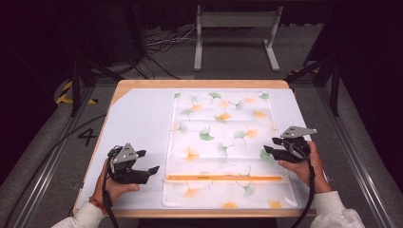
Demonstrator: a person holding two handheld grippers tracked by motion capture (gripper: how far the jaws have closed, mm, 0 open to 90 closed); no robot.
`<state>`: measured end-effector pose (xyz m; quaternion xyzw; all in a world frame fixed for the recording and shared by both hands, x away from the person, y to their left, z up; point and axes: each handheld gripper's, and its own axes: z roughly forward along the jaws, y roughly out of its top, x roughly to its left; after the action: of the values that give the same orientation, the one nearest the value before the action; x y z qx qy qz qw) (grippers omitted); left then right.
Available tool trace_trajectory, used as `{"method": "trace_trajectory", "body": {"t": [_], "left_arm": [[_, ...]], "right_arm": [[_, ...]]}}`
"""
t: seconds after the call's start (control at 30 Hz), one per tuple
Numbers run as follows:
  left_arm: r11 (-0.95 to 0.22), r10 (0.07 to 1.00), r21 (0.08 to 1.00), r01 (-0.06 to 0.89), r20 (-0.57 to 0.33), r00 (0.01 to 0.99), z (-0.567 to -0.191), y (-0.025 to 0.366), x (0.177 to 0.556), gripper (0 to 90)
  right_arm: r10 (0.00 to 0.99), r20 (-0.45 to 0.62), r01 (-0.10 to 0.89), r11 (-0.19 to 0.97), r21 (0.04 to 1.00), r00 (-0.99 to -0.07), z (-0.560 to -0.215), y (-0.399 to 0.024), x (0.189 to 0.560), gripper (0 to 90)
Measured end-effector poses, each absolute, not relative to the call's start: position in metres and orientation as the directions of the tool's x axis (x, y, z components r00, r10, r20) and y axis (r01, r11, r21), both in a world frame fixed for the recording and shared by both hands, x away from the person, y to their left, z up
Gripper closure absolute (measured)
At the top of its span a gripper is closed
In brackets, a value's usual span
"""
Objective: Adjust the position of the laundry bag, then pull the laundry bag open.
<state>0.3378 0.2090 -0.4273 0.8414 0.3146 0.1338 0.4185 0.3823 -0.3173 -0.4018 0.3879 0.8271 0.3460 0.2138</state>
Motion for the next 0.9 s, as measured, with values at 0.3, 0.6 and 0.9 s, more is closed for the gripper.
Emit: {"method": "trace_trajectory", "body": {"t": [0.3, 0.6, 0.9], "left_arm": [[-0.43, 0.602, 0.816, 0.386, -0.06, 0.796, -0.431, 0.229, 0.313, 51.6], [-0.464, 0.543, 0.802, 0.376, -0.078, 0.836, -0.433, 0.211, 0.301, 68.7], [-0.494, 0.495, 0.78, 0.384, -0.111, 0.862, -0.438, 0.191, 0.291, 65.8]], "right_arm": [[0.762, -0.084, 0.434, 0.452, 0.779, -0.643, -0.393, -0.298, 0.378, 49.6], [0.711, -0.113, 0.394, 0.507, 0.767, -0.694, -0.394, -0.274, 0.371, 49.7], [0.686, -0.122, 0.349, 0.506, 0.789, -0.718, -0.391, -0.255, 0.368, 48.8]]}}
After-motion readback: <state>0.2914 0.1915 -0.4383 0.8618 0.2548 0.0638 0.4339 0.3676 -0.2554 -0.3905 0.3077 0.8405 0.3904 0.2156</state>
